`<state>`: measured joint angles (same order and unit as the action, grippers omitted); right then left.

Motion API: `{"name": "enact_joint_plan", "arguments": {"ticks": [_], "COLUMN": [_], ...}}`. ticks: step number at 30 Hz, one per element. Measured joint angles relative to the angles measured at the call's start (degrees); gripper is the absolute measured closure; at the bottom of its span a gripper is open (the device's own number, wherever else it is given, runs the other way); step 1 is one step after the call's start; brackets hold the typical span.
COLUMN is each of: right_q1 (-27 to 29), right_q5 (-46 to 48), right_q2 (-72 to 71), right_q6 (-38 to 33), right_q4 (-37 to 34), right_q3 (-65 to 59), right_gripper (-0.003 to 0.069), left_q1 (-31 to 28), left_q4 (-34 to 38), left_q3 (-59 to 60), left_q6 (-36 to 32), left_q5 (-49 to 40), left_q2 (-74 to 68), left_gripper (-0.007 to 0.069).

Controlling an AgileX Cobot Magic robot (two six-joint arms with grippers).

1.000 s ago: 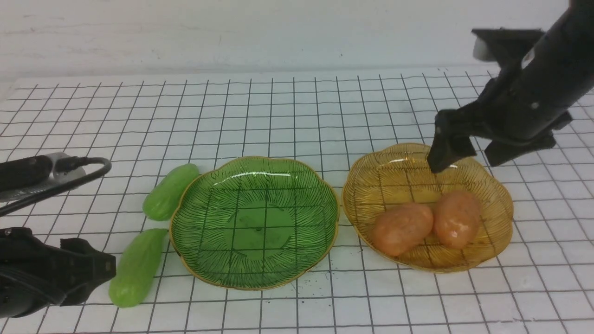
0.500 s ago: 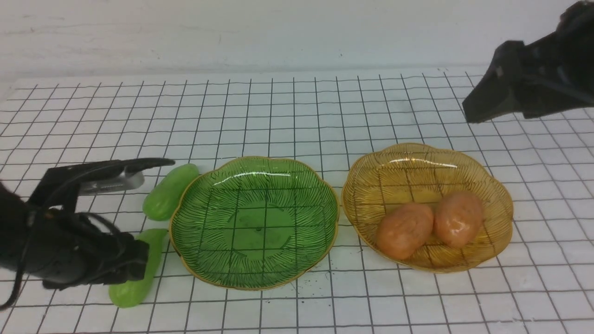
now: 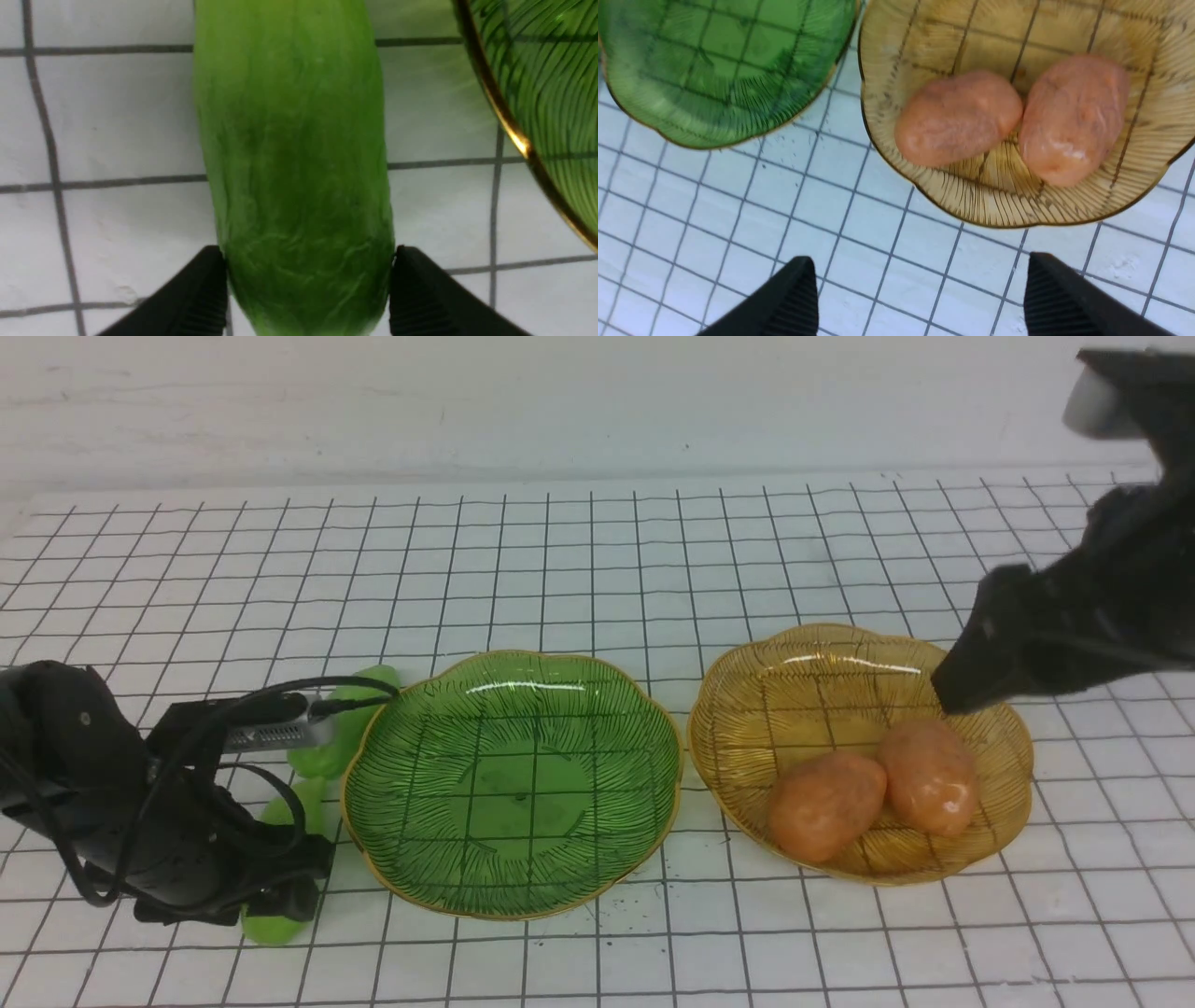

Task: Put different types of vegetables on the plate.
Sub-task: 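Put the green cucumber next to the left plate into that plate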

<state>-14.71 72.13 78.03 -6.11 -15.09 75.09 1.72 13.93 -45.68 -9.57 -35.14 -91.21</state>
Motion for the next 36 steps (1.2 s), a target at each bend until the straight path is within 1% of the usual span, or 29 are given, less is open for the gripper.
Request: {"name": "enact_joint_plan", "arguments": {"ticks": [4, 5, 7, 10, 11, 12, 13, 15, 17, 19, 23, 25, 28, 33, 35, 36], "right_q1": [0.0, 0.0, 0.0, 0.0, 0.0, 0.0, 0.0, 0.0, 0.0, 0.0, 0.0, 0.0, 0.0, 0.0, 0.0, 0.0], "right_q5": [0.0, 0.0, -0.1, -0.1, -0.1, -0.1, -0.1, -0.1, -0.1, -0.1, -0.1, -0.1, -0.1, -0.1, -0.1, -0.1], "right_q2": [0.0, 0.0, 0.0, 0.0, 0.0, 0.0, 0.0, 0.0, 0.0, 0.0, 0.0, 0.0, 0.0, 0.0, 0.0, 0.0], "right_q6": [-0.4, -0.4, -0.5, -0.5, -0.5, -0.5, -0.5, -0.5, -0.5, -0.5, -0.5, -0.5, -0.6, -1.4, -1.5, -1.6], "right_q4": [0.0, 0.0, 0.0, 0.0, 0.0, 0.0, 0.0, 0.0, 0.0, -0.2, -0.5, -0.5, -0.5, -0.5, -0.5, -0.5], "right_q3": [-0.6, -0.6, -0.7, -0.7, -0.7, -0.7, -0.7, -0.7, -0.7, -0.7, -0.7, -0.7, -0.7, -0.8, -0.8, -0.8], "right_gripper": [0.0123, 0.0123, 0.0123, 0.0123, 0.0123, 0.0123, 0.0123, 0.0123, 0.0123, 0.0123, 0.0123, 0.0123, 0.0123, 0.0123, 0.0123, 0.0123], "left_q1": [0.0, 0.0, 0.0, 0.0, 0.0, 0.0, 0.0, 0.1, 0.3, 1.6, 6.5, 9.1, 12.4, 13.2, 13.2, 13.2], "left_q4": [-2.9, -3.1, -5.6, -9.0, -10.8, -11.0, -11.8, -9.8, -7.5, -0.7, 10.5, 12.8, 13.6, 13.6, 12.9, 11.6], "left_q3": [0.0, 0.0, -0.1, -1.3, -3.0, -3.3, -6.0, -9.5, -10.9, -13.6, -16.3, -17.6, -20.7, -24.7, -26.3, -27.1], "left_q6": [0.5, 0.6, 2.2, 4.8, 6.6, 7.0, 8.5, 9.6, 9.6, 9.6, 5.4, 2.7, -0.8, -2.1, -2.2, -2.4], "left_q5": [-0.6, -0.6, -2.3, -6.8, -10.0, -10.3, -13.4, -15.5, -15.6, -15.4, -14.1, -13.9, -13.8, -13.9, -14.0, -13.9], "left_q2": [0.1, 0.1, 0.6, 2.4, 4.1, 4.7, 7.5, 10.5, 11.2, 11.5, 7.8, 4.2, -1.6, -7.3, -8.8, -9.0], "left_gripper": [0.0263, 0.0263, 0.0263, 0.0263, 0.0263, 0.0263, 0.0263, 0.0263, 0.0263, 0.0263, 0.0263, 0.0263, 0.0263, 0.0258, 0.0217, 0.0181]}}
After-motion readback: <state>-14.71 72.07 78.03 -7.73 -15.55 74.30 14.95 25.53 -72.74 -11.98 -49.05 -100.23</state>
